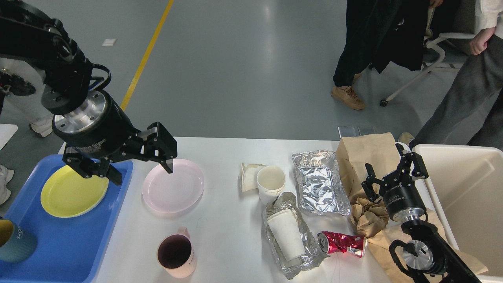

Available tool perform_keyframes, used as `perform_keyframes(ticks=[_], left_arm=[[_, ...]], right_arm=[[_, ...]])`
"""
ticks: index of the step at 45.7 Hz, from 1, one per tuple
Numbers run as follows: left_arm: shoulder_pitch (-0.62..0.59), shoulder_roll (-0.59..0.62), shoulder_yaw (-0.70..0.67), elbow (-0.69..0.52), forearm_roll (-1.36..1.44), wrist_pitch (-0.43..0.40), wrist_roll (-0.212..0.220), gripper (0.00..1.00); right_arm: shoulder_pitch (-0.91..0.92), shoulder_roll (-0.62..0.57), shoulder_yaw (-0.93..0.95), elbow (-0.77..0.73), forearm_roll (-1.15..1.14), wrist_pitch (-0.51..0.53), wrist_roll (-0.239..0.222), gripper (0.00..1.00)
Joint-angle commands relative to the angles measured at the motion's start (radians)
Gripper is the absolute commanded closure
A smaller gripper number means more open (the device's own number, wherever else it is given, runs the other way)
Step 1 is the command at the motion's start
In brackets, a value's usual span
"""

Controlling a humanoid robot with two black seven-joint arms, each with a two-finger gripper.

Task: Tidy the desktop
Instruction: 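Move the left gripper to the pink mug and grasp it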

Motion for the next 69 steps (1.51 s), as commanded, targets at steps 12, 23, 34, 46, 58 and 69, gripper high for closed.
perform_keyframes(ticks=[12, 23, 34, 46, 58, 69], left_arm=[[0.562, -0.108, -0.051, 0.081, -0.005, 0.363, 0.0, 0.05], [0.725, -0.16, -0.068, 0.194, -0.008, 0.43, 0.003, 0.05], [0.829, -0.198, -0.071, 0.274, -0.003, 0.453, 0.003, 0.05], [0.88, -0.218, -0.096, 0.288, -0.003, 0.562, 0.006, 0.08], [0.901, -0.22, -0.12, 0.29, 0.001, 0.651, 0.0, 0.22], [0.901, -0.218, -0.122, 0.288, 0.014, 0.628, 0.009, 0.49]], right_arm=[[0.0, 0.0, 0.0, 0.001, 0.002, 0.0, 0.0, 0.0], [0.0, 0.0, 0.0, 0.001, 0.0, 0.0, 0.0, 0.0], [0.0, 0.001, 0.0, 0.001, 0.002, 0.0, 0.0, 0.0], [0.0, 0.001, 0.0, 0.001, 0.002, 0.0, 0.0, 0.0], [0.0, 0.001, 0.0, 0.001, 0.002, 0.0, 0.0, 0.0], [0.0, 0.001, 0.0, 0.001, 0.002, 0.0, 0.0, 0.0]])
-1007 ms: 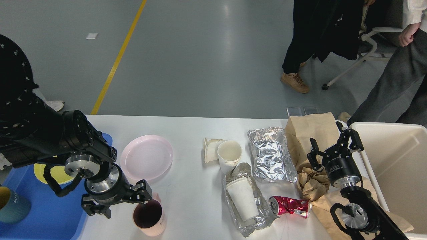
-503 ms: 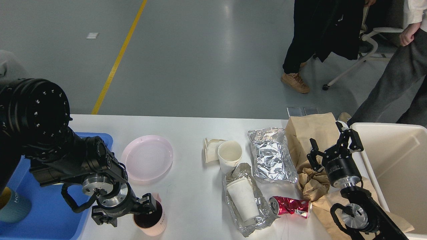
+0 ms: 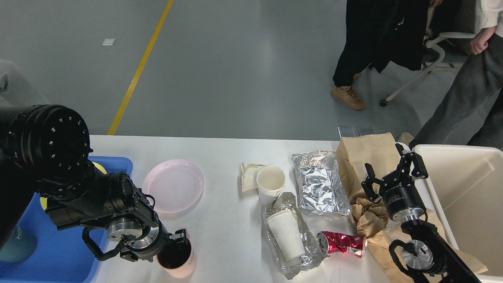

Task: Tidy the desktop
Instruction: 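Move the left gripper to the pink mug and grasp it, then lift the pink mug and set it down on the blue tray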

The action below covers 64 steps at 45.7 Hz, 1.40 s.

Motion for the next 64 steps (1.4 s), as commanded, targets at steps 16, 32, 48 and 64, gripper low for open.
perform_keyframes(ticks=[16, 32, 48, 64], left_arm=[[-0.002, 0.011, 0.003, 0.002, 0.062, -0.115, 0.012, 0.97], [-0.013, 0.014, 0.004, 0.0, 0.063, -0.127, 0.009, 1.0], [-0.43, 0.1, 0.073, -0.186, 0.065, -0.354, 0.006, 1.0], [-0.956, 0.084, 0.131, -0.229, 0.051, -0.793, 0.0, 1.0]], right_arm=[[0.0, 0.0, 0.0, 0.0, 0.001, 0.0, 0.0, 0.0], [0.0, 0.0, 0.0, 0.0, 0.001, 0.0, 0.0, 0.0], [0.0, 0.0, 0.0, -0.002, -0.001, 0.0, 0.0, 0.0], [0.0, 0.0, 0.0, -0.002, -0.001, 0.0, 0.0, 0.0]])
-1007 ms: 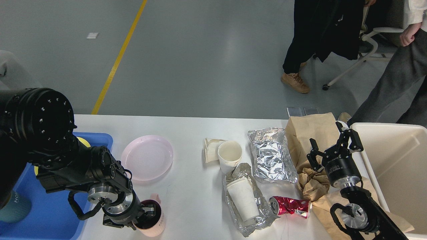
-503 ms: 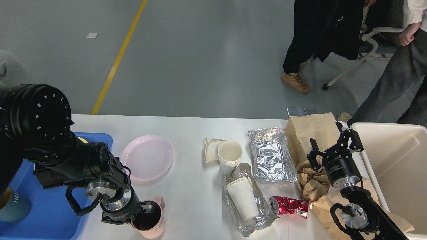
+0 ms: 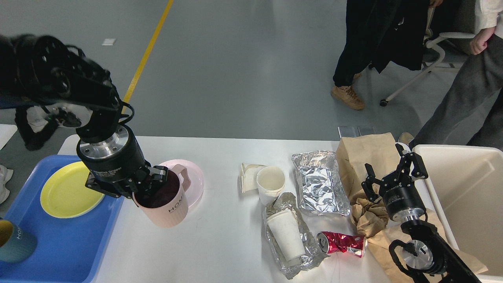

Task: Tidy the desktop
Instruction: 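Lift the pink mug and set it down on the blue tray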

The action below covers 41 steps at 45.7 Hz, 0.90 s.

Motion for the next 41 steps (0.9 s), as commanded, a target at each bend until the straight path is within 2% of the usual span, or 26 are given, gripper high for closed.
perform_keyframes(ticks=[1, 11, 15, 20, 25, 33, 41], left_arm=[[-0.116, -0.002, 0.009, -0.002, -0.005, -0.094, -0.002, 1.0], [-0.107, 0.019, 0.061, 0.003, 0.002, -0.107, -0.003, 0.99], [-0.07, 0.096, 0.112, 0.032, 0.021, -0.125, -0.003, 0.99], [-0.004, 0.252, 0.144, 0.102, 0.143, -0.124, -0.005, 0.99], [0.143, 0.396, 0.143, 0.23, 0.262, -0.122, -0.011, 0.98], [0.407, 0.553, 0.069, 0.454, 0.4, -0.122, -0.077, 0.97], [0.721, 0.621, -0.135, 0.645, 0.538, -0.079, -0.086, 0.96]], right_arm=[[0.0, 0.0, 0.0, 0.0, 0.0, 0.0, 0.0, 0.0], [0.0, -0.002, 0.0, 0.0, 0.0, 0.0, 0.0, 0.0], [0.0, 0.0, 0.0, 0.002, 0.0, 0.0, 0.0, 0.0], [0.0, 0.0, 0.0, 0.002, 0.0, 0.0, 0.0, 0.0], [0.0, -0.002, 0.0, 0.002, 0.0, 0.0, 0.0, 0.0], [0.0, -0.002, 0.0, 0.002, 0.002, 0.0, 0.0, 0.0], [0.0, 0.0, 0.0, 0.002, 0.002, 0.0, 0.0, 0.0]])
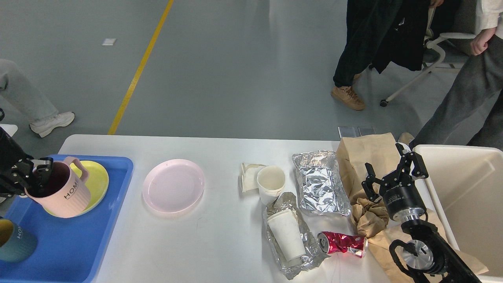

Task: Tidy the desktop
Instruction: 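Lift the pink mug and set it down on the blue tray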

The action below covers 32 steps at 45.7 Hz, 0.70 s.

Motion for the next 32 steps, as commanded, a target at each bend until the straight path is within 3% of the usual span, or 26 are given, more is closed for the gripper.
perform_keyframes(ticks=[1, 8, 21, 32], left_arm=[[0.255, 0.037, -0.178, 0.144, 0.092, 0.049, -0.004, 0.96], [0.51, 0.038, -0.347, 0.3, 0.135, 0.067, -0.002, 0.95], [0.573, 0.051, -0.381, 0.339, 0.173, 0.077, -0.005, 0.97], [0.673, 0.06, -0.443, 0.337, 0.192, 0.166, -0.008, 0.98]], right_arm=[[0.0, 0.0, 0.0, 0.0, 0.0, 0.0, 0.0, 0.0], [0.0, 0.001, 0.0, 0.0, 0.0, 0.0, 0.0, 0.0], [0.0, 0.001, 0.0, -0.002, 0.0, -0.002, 0.0, 0.0], [0.0, 0.001, 0.0, -0.002, 0.0, 0.0, 0.0, 0.0]])
